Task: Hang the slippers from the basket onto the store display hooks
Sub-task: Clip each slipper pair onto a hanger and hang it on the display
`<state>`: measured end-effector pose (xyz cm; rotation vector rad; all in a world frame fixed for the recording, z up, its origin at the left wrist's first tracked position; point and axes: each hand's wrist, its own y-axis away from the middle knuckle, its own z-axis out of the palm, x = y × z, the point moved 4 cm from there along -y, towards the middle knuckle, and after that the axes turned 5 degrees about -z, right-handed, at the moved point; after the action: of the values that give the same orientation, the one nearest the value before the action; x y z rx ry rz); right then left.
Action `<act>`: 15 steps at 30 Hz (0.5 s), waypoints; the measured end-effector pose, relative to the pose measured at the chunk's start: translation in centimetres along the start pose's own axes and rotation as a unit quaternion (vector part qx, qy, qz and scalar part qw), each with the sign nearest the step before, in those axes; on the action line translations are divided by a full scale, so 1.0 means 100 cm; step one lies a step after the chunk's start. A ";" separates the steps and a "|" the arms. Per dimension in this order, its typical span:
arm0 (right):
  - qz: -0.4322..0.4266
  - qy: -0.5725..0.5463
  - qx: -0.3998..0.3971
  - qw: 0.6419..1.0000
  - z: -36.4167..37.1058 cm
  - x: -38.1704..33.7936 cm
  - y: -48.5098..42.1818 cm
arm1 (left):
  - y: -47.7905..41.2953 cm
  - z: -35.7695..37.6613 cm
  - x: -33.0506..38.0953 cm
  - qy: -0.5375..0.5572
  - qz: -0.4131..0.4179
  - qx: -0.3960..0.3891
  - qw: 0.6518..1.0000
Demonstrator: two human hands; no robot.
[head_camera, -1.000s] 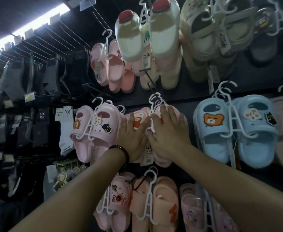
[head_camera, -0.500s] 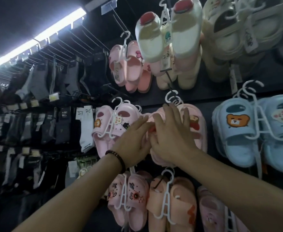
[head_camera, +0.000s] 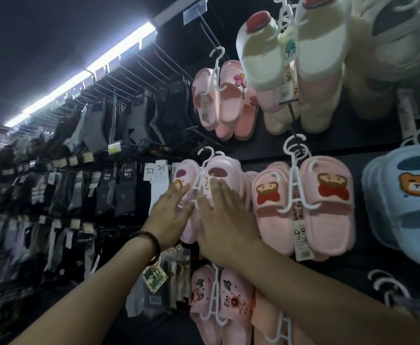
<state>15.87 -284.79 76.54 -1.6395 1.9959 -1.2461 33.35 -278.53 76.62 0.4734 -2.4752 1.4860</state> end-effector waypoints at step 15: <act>0.062 -0.029 -0.058 0.996 0.020 0.032 -0.029 | -0.022 0.031 0.013 -0.117 -0.053 -0.126 0.984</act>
<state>18.11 -288.51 78.48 -1.5566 2.1351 -1.0448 32.95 -282.44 77.46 0.7529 -2.7178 1.1131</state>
